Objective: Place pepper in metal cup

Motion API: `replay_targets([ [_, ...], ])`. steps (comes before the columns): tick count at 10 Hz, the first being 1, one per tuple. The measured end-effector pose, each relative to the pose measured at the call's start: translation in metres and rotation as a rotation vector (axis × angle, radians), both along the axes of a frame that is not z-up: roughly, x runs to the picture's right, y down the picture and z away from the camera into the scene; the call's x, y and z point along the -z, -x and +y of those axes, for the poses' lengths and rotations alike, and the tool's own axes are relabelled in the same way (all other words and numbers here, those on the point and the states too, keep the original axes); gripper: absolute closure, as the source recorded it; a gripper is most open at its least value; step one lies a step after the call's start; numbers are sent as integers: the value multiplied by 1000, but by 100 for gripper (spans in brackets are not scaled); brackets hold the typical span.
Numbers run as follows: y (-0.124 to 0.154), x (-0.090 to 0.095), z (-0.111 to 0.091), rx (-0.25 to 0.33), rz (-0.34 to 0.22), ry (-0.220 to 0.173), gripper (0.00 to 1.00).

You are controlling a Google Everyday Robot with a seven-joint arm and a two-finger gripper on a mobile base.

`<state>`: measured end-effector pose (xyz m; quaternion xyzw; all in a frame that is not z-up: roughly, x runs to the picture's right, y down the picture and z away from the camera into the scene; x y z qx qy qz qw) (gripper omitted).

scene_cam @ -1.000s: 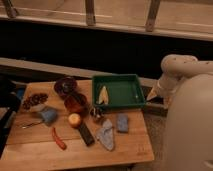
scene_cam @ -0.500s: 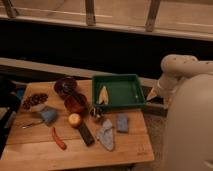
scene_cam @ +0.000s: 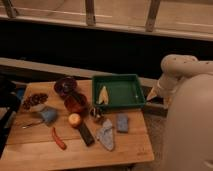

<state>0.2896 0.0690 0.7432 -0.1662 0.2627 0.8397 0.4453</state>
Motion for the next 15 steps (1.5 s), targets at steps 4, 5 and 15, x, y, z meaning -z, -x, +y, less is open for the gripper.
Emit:
replay_targets([
  [4, 6, 4, -3, 61, -6, -15, 35],
  [5, 19, 4, -6, 101, -19, -23, 35],
  [15, 286, 52, 1, 543, -376, -105, 35],
])
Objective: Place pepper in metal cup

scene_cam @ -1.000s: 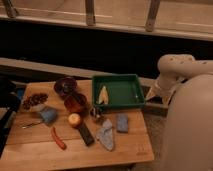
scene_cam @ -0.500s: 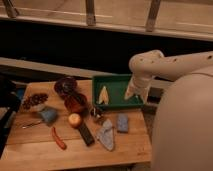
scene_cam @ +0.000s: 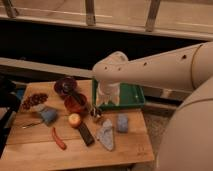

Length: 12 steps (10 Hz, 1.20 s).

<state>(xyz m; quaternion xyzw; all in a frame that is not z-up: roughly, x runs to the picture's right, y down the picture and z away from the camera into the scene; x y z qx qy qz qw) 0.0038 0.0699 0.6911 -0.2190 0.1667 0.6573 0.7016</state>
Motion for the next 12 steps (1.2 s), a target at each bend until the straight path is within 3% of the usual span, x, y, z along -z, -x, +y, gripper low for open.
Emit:
replay_targets([
  [1, 28, 8, 7, 48, -38, 3, 35],
  [2, 37, 11, 10, 64, -50, 2, 35],
  [7, 37, 2, 13, 64, -52, 7, 35],
  [12, 115, -21, 0, 114, -160, 0, 35],
])
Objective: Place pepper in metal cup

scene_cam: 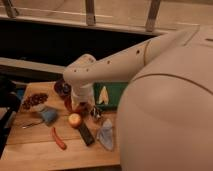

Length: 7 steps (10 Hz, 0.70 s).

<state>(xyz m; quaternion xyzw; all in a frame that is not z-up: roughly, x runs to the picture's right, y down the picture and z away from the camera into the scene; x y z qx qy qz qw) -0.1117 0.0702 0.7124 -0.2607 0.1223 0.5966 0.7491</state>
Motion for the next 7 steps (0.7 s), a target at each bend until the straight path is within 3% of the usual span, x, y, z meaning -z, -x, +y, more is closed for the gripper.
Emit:
replay_targets([
  [4, 72, 13, -14, 85, -133, -41, 35],
  [7, 118, 33, -1, 189, -248, -59, 35],
])
